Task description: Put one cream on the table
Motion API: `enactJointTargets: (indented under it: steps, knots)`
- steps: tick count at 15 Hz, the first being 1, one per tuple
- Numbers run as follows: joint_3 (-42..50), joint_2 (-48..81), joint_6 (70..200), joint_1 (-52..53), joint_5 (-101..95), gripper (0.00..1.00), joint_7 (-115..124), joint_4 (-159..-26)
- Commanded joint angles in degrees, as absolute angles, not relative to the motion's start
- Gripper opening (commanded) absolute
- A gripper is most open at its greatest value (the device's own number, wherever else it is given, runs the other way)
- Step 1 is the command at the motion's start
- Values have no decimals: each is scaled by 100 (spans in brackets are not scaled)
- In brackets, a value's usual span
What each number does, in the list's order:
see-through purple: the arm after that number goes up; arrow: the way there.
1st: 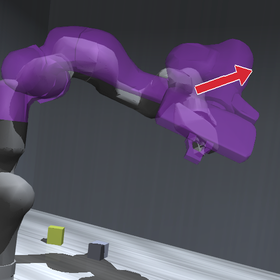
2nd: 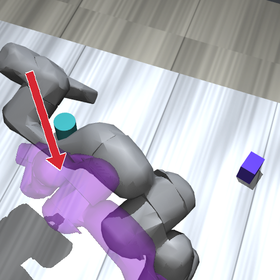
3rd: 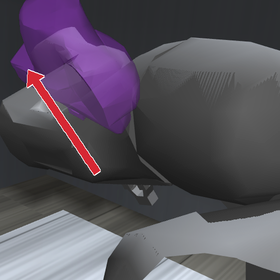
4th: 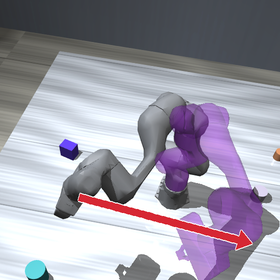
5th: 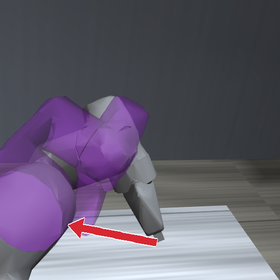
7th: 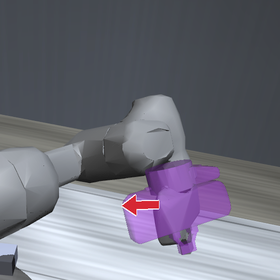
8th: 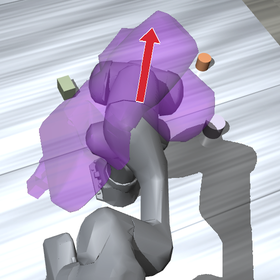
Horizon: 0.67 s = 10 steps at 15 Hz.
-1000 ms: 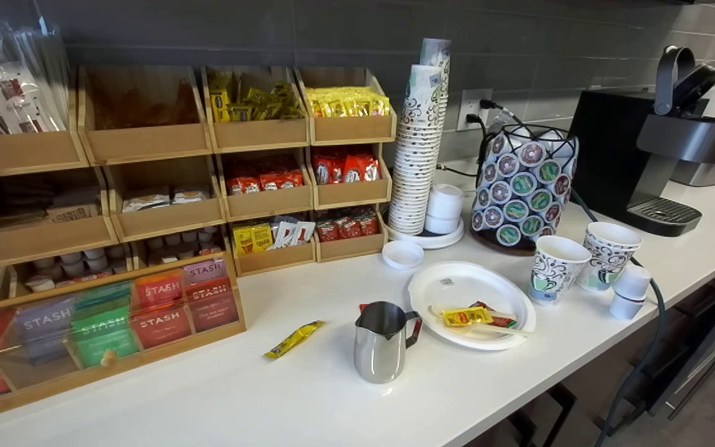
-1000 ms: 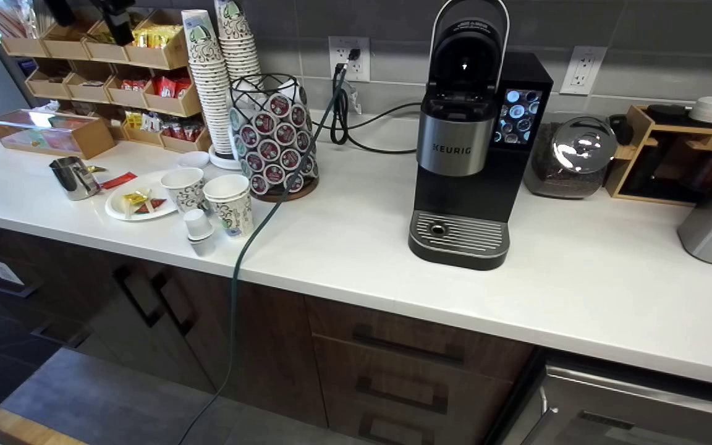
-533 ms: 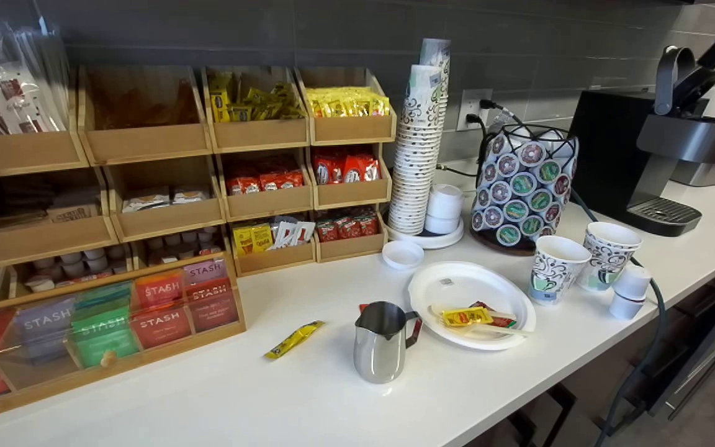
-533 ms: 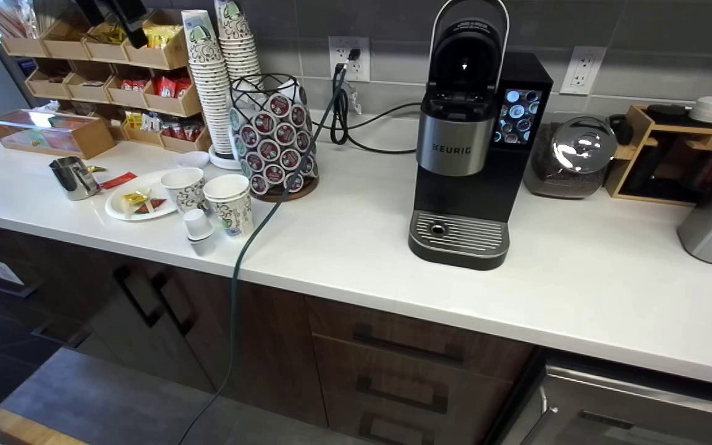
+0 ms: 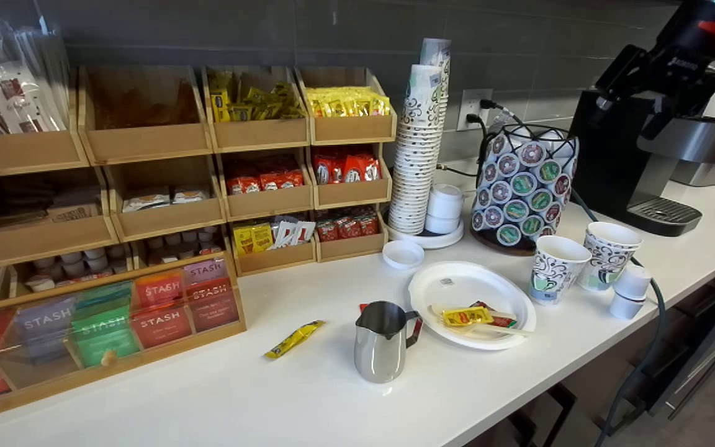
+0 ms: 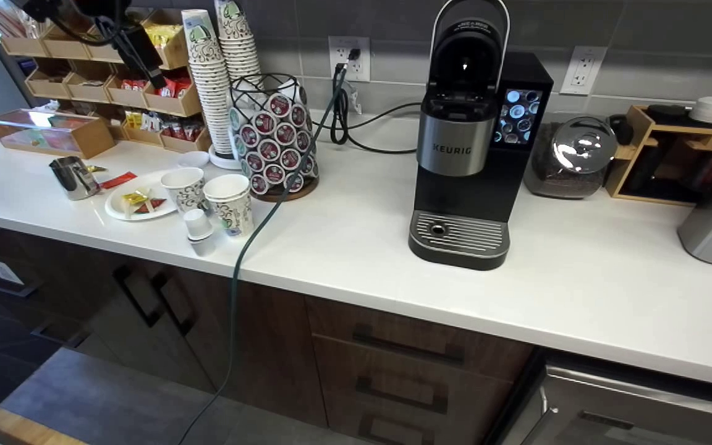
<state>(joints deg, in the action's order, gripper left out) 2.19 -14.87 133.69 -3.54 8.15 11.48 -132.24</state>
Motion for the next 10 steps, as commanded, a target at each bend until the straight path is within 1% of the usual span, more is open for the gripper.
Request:
enactJointTargets:
  steps: [1,3,4,6,7,10]
  knots:
    - [709,-1382,13359,-208,1755,100,-264,-13242]
    - [796,-1336,13100,-205,2110,100,-606,-13109]
    - [707,-1309,13043,-229,2087,100,-324,-13023]
    - [361,-1237,13289,-374,1509,100,876,-12923]
    - [-71,-1146,13460,-790,1208,100,1268,-12889]
    - [-717,-1007,13213,-1175,105,100,2615,-12619]
